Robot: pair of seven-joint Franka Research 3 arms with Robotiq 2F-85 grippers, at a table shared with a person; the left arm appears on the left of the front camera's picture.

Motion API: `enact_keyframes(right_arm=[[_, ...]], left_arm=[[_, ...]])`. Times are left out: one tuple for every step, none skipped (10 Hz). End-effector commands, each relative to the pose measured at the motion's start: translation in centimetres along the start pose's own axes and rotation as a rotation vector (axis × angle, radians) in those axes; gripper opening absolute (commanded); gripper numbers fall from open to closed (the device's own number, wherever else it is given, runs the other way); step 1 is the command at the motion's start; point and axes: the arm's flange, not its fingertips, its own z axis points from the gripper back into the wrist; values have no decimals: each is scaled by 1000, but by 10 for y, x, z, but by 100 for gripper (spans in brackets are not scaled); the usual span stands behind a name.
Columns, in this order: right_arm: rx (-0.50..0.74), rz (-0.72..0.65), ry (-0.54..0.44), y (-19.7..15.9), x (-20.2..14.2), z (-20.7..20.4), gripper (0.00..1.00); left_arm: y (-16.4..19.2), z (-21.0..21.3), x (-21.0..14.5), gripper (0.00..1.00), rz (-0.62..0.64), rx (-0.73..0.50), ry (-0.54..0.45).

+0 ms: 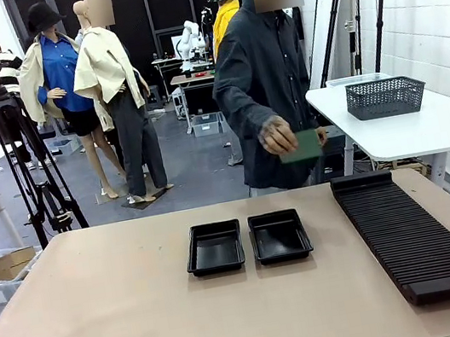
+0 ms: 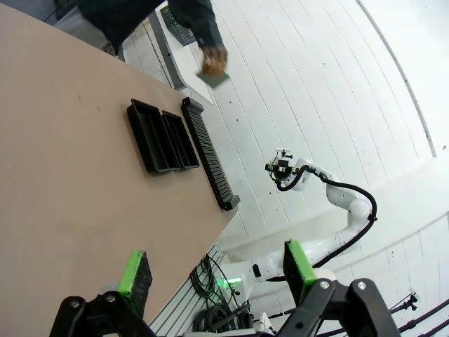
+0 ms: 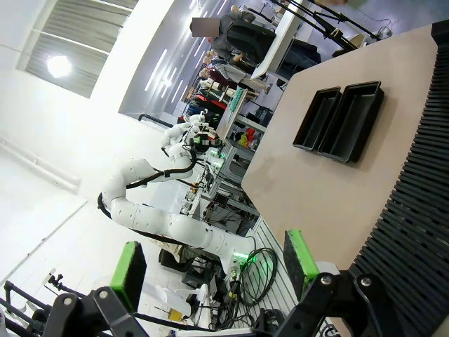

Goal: Inspect and transfer BCBs to ESD trays.
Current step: Pick up the Blank PCB from the PCB Rack and place it in the left ESD tray.

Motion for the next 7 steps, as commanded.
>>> enact_keyframes(right_arm=[[-5, -2, -2, -1, -1, 0, 100], [-5, -2, -2, -1, -1, 0, 100], [-5, -2, -2, -1, -1, 0, 100], [-5, -2, -2, -1, -1, 0, 100], [-5, -2, -2, -1, -1, 0, 100], [-5, -2, -2, -1, -1, 0, 100], [-5, -2, -2, -1, -1, 0, 100]], left_arm=[[-2, 1, 1, 100, 4, 6, -2], [-2, 1, 1, 100, 4, 6, -2], [-2, 1, 1, 100, 4, 6, -2], [-2, 1, 1, 100, 4, 6, -2], [-2, 1, 1, 100, 4, 6, -2], [-2, 1, 1, 100, 4, 6, -2], [-2, 1, 1, 100, 4, 6, -2]])
